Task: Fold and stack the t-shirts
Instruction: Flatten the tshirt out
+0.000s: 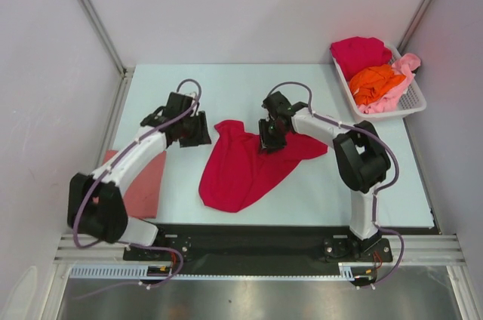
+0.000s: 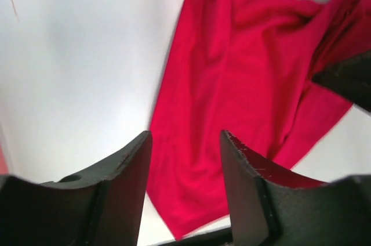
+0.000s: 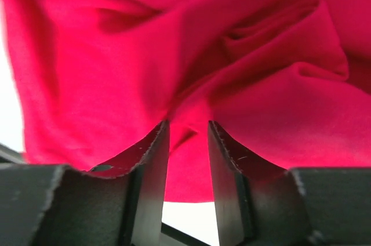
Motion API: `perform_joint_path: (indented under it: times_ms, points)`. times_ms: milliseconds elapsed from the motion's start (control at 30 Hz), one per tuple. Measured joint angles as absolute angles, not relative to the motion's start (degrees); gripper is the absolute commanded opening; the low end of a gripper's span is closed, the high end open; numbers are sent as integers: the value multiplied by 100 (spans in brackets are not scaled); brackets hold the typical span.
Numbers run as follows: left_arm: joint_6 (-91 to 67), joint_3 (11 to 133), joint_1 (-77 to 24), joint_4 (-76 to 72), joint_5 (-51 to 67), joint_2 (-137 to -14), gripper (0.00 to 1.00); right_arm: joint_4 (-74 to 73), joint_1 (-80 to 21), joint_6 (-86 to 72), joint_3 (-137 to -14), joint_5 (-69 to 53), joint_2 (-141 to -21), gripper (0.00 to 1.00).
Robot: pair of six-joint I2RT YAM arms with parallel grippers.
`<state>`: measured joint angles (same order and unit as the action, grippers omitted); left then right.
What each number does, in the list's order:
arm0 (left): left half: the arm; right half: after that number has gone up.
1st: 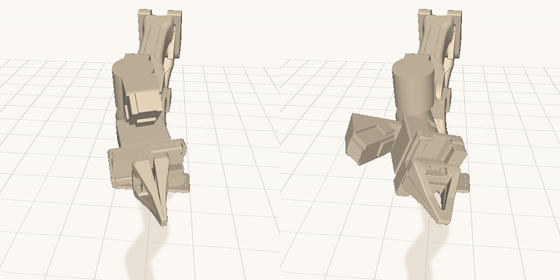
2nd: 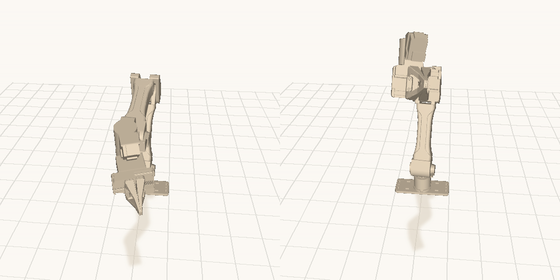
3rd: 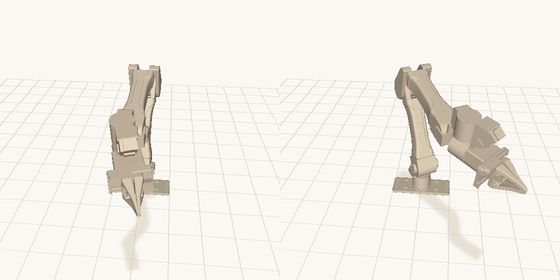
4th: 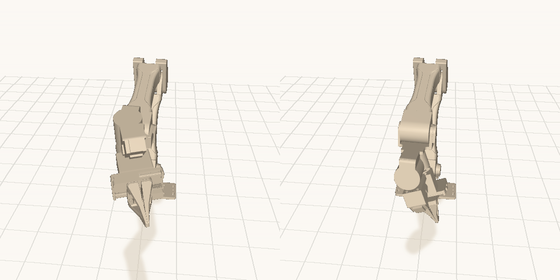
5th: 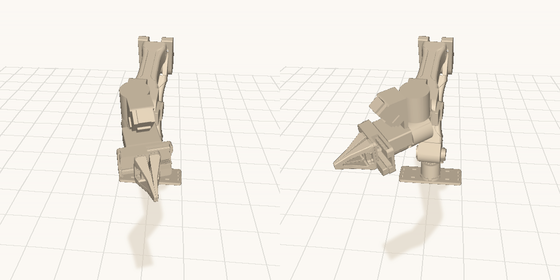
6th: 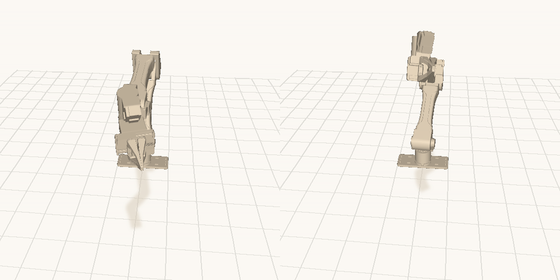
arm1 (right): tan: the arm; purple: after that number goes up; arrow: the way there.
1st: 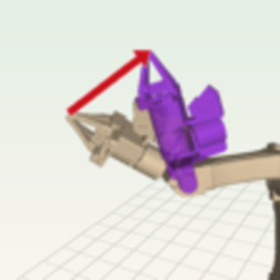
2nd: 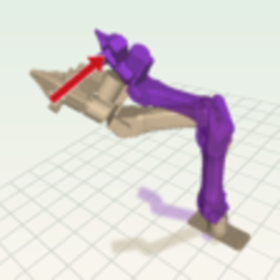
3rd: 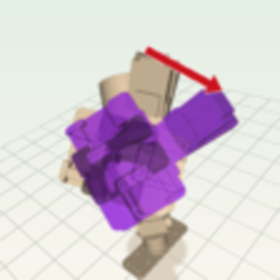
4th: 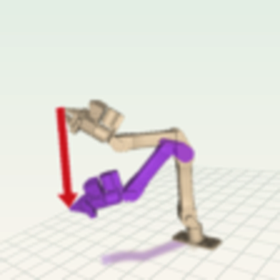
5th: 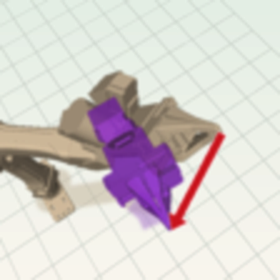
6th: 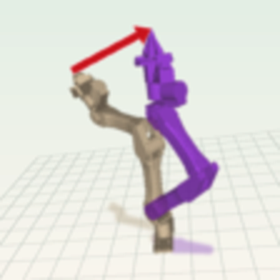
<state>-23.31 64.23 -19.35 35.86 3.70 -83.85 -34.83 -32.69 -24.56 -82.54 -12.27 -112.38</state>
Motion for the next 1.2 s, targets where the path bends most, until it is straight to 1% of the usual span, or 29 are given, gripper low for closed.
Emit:
perform_joint_path:
  times_ms: [33,67,133,167,233,333,433,467,533,567,600,633,733,767,833,933,967,1033,1067,1133,1200]
  points:
    - [-2401,6198,-1935,3601,390,-8123,64,-3531,-3273,-2425,-8256,-1184,-11314,37]
    - [-2456,5979,-1935,3573,434,-7913,75,-3577,-3277,-2394,-8256,-1133,-11384,37]
    - [-2609,5494,-1935,3553,569,-7634,84,-3640,-3277,-2359,-8254,-1081,-11439,37]
    - [-2670,5315,-1935,3555,617,-7594,85,-3649,-3277,-2342,-8254,-1074,-11439,37]
    - [-2759,4936,-1935,3562,696,-7662,85,-3638,-3275,-2316,-8254,-1074,-11439,37]
    - [-2853,4576,-1929,3581,770,-7913,81,-3642,-3275,-2285,-8256,-1076,-11439,36]
    - [-2869,4458,-1920,3570,775,-8009,79,-3656,-3280,-2274,-8252,-1090,-11437,44]
    - [-2869,4442,-1920,3564,773,-7981,79,-3658,-3286,-2259,-8228,-1116,-11415,52]
    - [-2875,4403,-1920,3533,770,-7867,79,-3636,-3334,-2204,-8088,-1168,-11284,59]
    - [-2897,4355,-1920,3509,770,-7719,78,-3614,-3406,-2169,-7950,-1177,-11139,62]
    - [-2921,4294,-1918,3516,770,-7502,77,-3625,-3496,-2132,-7846,-1190,-11006,63]
    - [-2961,4233,-1918,3531,773,-7249,72,-3634,-3653,-2088,-7732,-1227,-10836,63]
    - [-3131,4130,-1918,3647,757,-6213,65,-3483,-4285,-2001,-7476,-1455,-10390,64]
    - [-3208,4132,-1916,3667,738,-5806,64,-3367,-4536,-1979,-7382,-1542,-10259,64]
    - [-3334,4154,-1914,3656,659,-5065,63,-3223,-4963,-1962,-7284,-1671,-10138,62]
    - [-3557,4278,-1914,3662,510,-4143,64,-3111,-5513,-1981,-7303,-1745,-10248,43]
    - [-3625,4346,-1914,3662,467,-3918,64,-3114,-5649,-1986,-7349,-1741,-10357,34]
    - [-3732,4442,-1914,3647,447,-3697,63,-3081,-5795,-2053,-7448,-1732,-10604,26]
    - [-3778,4460,-1914,3623,471,-3660,63,-3030,-5817,-2088,-7459,-1728,-10748,21]
    - [-3870,4458,-1914,3627,578,-3743,62,-2978,-5752,-2182,-7448,-1719,-10951,19]
    - [-3933,4431,-1909,3632,808,-3957,64,-2908,-5570,-2246,-7341,-1684,-11078,19]
